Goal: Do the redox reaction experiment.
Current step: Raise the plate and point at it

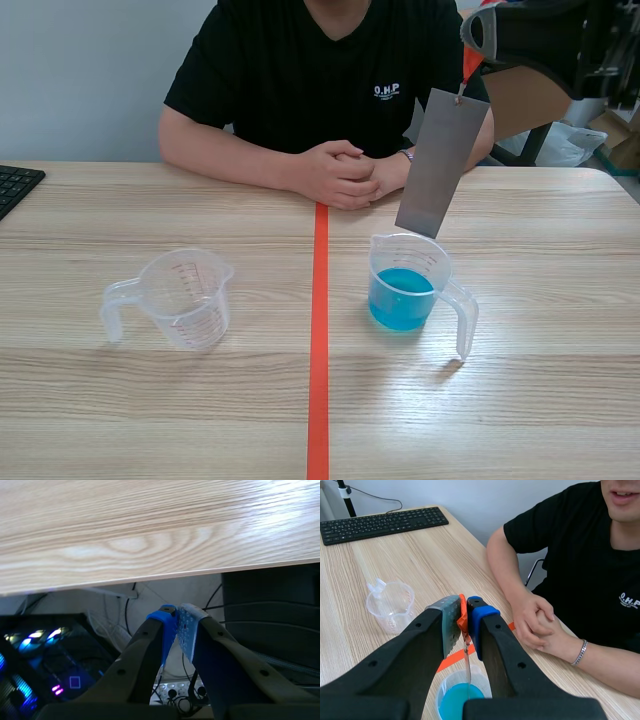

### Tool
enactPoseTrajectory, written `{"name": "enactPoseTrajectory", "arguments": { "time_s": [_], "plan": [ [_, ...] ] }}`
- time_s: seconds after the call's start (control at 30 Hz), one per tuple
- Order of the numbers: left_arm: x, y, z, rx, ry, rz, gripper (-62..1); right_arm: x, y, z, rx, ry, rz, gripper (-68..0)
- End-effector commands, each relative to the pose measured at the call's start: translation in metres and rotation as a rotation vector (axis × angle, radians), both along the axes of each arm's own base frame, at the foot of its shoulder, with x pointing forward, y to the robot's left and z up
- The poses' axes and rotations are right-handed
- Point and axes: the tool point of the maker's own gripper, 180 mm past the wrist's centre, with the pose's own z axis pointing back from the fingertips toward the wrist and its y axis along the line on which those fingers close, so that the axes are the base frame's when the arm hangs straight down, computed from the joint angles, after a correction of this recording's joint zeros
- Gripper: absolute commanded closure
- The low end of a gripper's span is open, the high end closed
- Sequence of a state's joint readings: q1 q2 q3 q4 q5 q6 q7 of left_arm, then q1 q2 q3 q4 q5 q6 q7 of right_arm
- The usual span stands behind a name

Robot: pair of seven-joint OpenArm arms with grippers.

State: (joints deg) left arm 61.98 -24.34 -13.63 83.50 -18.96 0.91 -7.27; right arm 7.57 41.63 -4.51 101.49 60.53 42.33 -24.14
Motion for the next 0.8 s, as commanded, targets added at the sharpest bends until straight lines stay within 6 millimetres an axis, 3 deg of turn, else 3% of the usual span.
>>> {"name": "enactPoseTrajectory", "arguments": {
  "time_s": [0.0,0.17,0.5,0.63,0.77],
  "plan": [
    [0.019,-0.007,0.013,-0.01,-0.048,-0.061,-4.5,-0.002,0.001,0.013,0.006,-0.037,0.017,-1.5],
    [0.058,-0.034,0.038,-0.056,-0.121,-0.24,-4.4,-0.002,0.001,0.013,0.006,-0.037,0.017,-1.5],
    [0.152,-0.1,0.114,-0.103,-0.357,-0.66,-4.5,-0.002,0.001,0.013,0.008,-0.037,0.017,-1.5],
    [0.175,-0.129,0.142,-0.141,-0.451,-0.783,-4.5,-0.002,0.001,0.013,0.008,-0.037,0.017,-1.5],
    [0.189,-0.16,0.155,-0.161,-0.528,-0.875,-4.4,-0.002,0.001,0.013,0.008,-0.037,0.017,-1.5]
  ]
}}
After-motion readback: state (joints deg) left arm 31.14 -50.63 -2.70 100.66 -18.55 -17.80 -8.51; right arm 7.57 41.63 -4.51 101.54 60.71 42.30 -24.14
